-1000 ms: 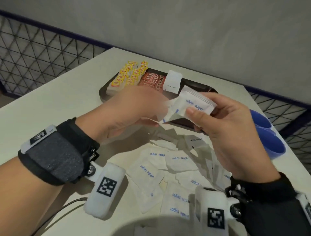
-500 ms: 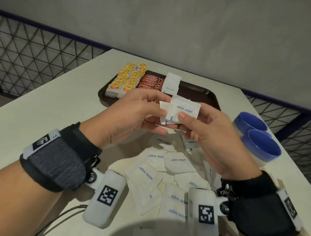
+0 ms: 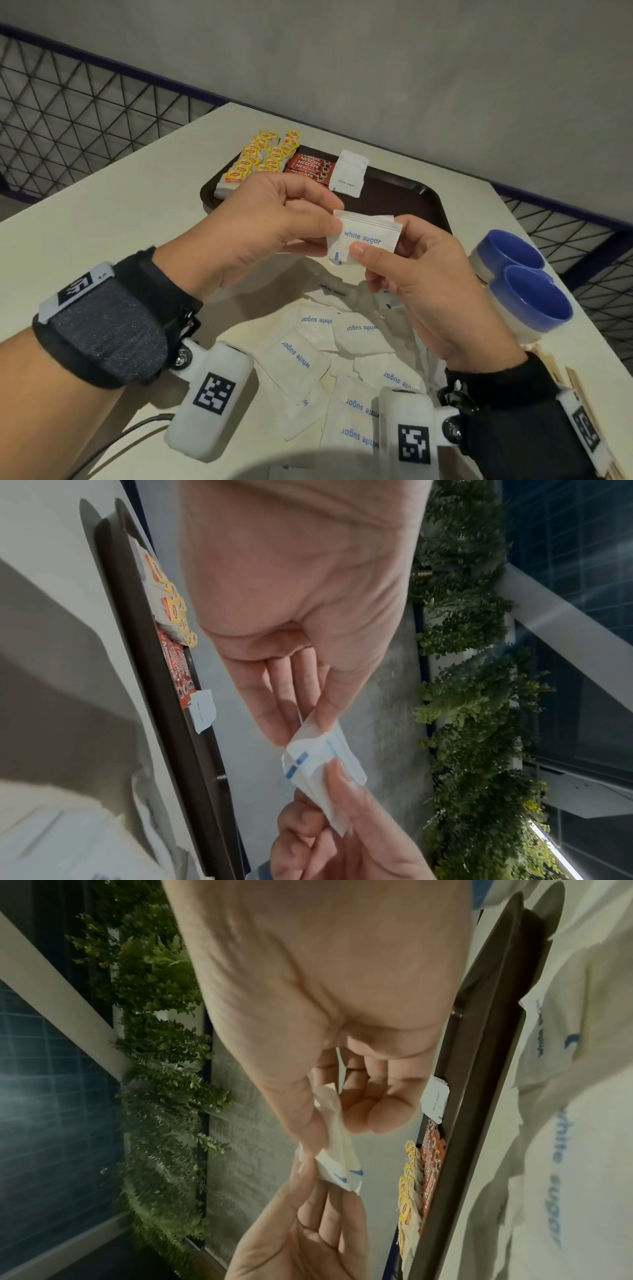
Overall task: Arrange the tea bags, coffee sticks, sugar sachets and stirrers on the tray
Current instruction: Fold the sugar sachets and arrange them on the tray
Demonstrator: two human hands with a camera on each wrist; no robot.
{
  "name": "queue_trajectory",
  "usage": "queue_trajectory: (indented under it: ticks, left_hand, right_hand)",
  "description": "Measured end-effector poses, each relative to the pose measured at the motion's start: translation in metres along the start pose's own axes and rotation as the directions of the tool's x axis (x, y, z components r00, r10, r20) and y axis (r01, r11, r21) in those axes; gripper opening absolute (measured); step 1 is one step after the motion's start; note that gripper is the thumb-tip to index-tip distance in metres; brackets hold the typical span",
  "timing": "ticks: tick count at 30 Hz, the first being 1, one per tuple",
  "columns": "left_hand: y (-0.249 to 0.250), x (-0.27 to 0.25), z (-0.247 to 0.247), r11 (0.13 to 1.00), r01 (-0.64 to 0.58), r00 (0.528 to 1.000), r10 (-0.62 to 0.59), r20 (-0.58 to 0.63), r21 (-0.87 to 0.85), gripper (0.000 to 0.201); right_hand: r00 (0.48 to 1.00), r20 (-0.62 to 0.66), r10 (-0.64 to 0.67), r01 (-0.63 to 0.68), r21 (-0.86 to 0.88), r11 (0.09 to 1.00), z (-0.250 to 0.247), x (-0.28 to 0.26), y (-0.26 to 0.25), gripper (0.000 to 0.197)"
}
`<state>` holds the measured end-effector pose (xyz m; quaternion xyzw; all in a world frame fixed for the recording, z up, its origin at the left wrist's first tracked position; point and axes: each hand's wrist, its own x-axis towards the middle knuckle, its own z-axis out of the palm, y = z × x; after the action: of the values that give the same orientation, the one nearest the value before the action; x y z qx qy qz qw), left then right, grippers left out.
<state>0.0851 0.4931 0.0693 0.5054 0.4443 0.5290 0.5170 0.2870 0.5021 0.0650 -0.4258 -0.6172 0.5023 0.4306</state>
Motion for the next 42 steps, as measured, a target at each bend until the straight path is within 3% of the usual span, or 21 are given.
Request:
queue_trajectory:
  ticks: [5,9,15,24,30,33,37,39,42]
  left_hand:
    - [0.0,-0.001,0.003,0.998,0.032,0.999,-0.029,0.043,-0.054,0.027]
    - [-0.004,-0.002,0.006,0.997,0.082,0.989,-0.083,0.12,0.011,0.021]
    - [-0.003,-0.001,0.002,0.998,0.057,0.991,-0.061,0.123,0.031,0.02]
    - [-0.002,0.002,-0.004,0.994,0.048,0.992,-0.06,0.112,0.102,0.024]
    - [-0.001,0.004,-0.008,0.992,0.027,0.993,-0.041,0.108,0.125,0.027]
    - [-0.002,0.005,-0.01,0.991,0.015,0.992,-0.031,0.12,0.132,0.027]
    - [-0.009,0.007,-0.005,0.991,0.047,0.994,-0.059,0.09,0.128,0.027]
    - [-0.011,0.009,-0.003,0.994,0.074,0.997,-0.075,0.009,0.085,0.022]
    - [-0.01,0.013,-0.004,0.996,0.088,0.987,-0.087,-0.134,0.002,0.017]
  right_hand:
    - [0.999,0.012,0.031,-0.032,0.069,0.997,-0.003,0.0,-0.001,0.027]
    - [0.999,0.018,0.039,-0.041,0.097,0.994,-0.002,-0.001,-0.002,0.038]
    - [0.998,-0.037,0.052,-0.049,0.094,0.994,-0.005,0.002,-0.001,0.018]
    - [0.998,-0.052,0.02,-0.027,-0.147,0.989,-0.002,0.008,-0.009,0.012]
    - [0.999,0.026,0.02,-0.012,-0.29,0.957,-0.003,0.016,-0.027,0.012]
    - [0.985,0.148,0.086,-0.004,-0.481,0.877,-0.006,0.024,-0.043,0.01]
    - [0.905,0.336,0.262,0.086,-0.746,0.661,-0.012,0.048,-0.066,0.008]
    - [0.898,0.324,0.299,0.111,-0.822,0.558,-0.017,0.075,-0.074,0.006]
    - [0.928,0.248,0.278,0.048,-0.82,0.571,-0.024,0.127,-0.069,0.006]
